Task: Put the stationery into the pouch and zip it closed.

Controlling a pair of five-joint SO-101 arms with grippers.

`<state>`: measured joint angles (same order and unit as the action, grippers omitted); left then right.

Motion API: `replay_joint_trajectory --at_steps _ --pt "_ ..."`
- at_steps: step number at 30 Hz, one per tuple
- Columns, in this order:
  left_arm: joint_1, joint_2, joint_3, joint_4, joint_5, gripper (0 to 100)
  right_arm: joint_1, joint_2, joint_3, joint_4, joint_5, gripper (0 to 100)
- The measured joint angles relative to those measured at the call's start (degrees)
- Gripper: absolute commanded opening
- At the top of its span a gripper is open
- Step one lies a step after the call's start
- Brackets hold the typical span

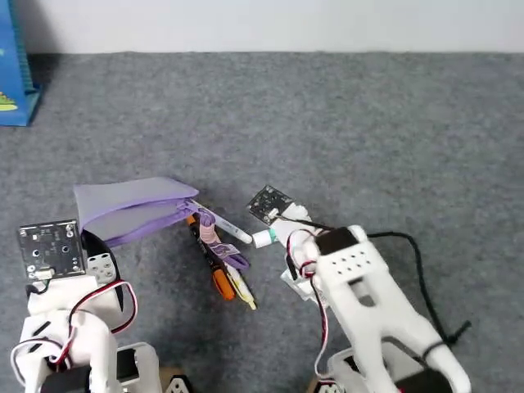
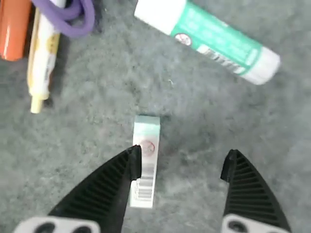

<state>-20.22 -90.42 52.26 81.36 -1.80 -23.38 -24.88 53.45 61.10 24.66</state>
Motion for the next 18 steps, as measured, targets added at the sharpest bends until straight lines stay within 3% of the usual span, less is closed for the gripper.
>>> replay_joint_trajectory --at_steps 8,14,18 --pt "0.0 0.0 0.0 0.0 0.0 1 -0.97 8.09 -2.02 -4.4 0.0 25.8" --pt "0.0 0.0 0.0 0.0 0.0 1 -4.66 12.75 -2.29 -5.36 0.0 8.2" --pt "0.0 0.0 0.0 0.0 0.0 1 -6.15 12.75 -2.2 -5.36 -0.09 2.1"
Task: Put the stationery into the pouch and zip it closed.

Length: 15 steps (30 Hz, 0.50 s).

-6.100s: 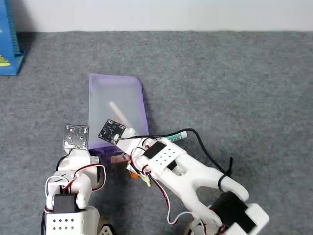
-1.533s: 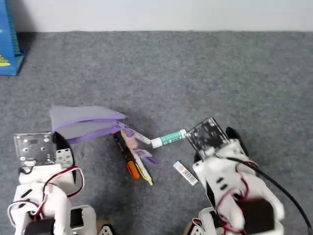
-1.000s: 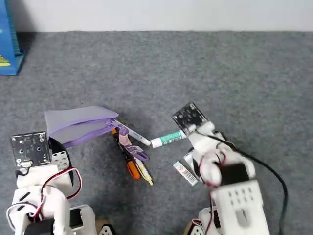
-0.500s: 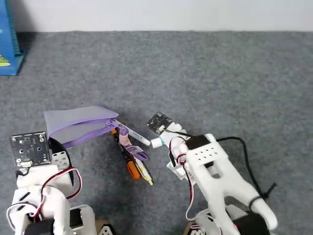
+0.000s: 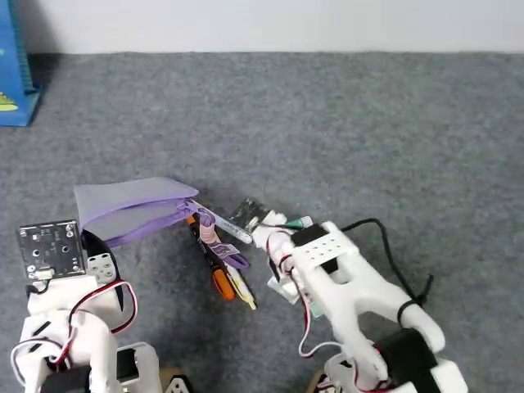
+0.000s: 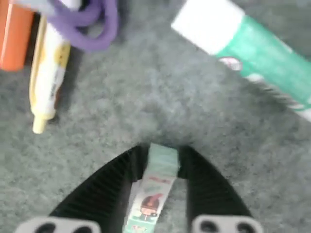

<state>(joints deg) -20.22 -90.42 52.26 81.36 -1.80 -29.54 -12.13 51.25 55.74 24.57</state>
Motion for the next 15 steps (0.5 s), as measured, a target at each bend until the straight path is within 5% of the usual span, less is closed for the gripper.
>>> replay_joint_trajectory --at_steps 15 --pt "0.0 -0.09 0.35 0.0 0.0 1 -0.26 -4.92 0.09 6.51 0.09 0.9"
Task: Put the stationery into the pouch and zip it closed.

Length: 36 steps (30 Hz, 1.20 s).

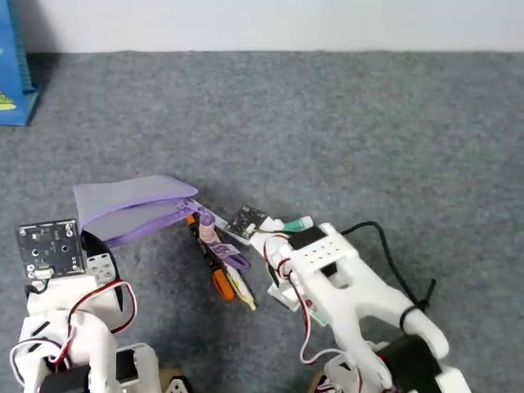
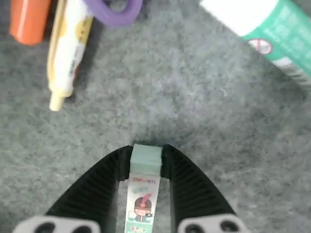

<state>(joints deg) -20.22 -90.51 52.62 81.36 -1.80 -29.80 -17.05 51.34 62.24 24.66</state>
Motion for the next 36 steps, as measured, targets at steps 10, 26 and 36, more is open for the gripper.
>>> replay_joint_trajectory --at_steps 10,26,36 --pt "0.0 0.0 0.0 0.0 0.0 1 -0.35 -33.41 0.0 13.45 -3.78 0.9" --pt "2.11 0.0 0.0 0.0 0.0 1 -8.62 -63.82 -5.1 8.35 -21.01 0.8" --pt "2.37 0.0 0.0 0.0 0.0 1 -19.34 -64.09 -5.1 -10.64 -37.89 0.8"
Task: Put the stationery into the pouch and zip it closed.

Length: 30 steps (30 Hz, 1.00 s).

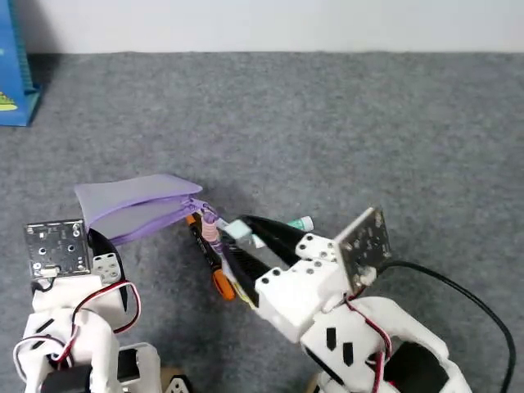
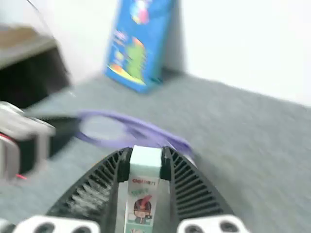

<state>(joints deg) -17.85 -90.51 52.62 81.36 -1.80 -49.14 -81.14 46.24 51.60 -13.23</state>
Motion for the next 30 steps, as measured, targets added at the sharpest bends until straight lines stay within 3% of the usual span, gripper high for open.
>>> replay_joint_trajectory --at_steps 6,16,22,30 --pt "1.14 0.62 -0.26 -1.05 0.53 1 -1.76 0.09 8.44 -18.29 0.35 0.8" --pt "6.86 19.87 -11.16 -1.14 4.48 1 -2.11 0.18 29.19 -56.88 12.75 0.8" --pt "9.67 22.51 -11.52 -1.23 5.63 1 -2.2 2.46 30.51 -63.65 14.07 0.8" --pt "10.64 22.68 -11.52 -1.23 7.21 1 1.41 24.0 25.93 -75.16 14.07 0.8"
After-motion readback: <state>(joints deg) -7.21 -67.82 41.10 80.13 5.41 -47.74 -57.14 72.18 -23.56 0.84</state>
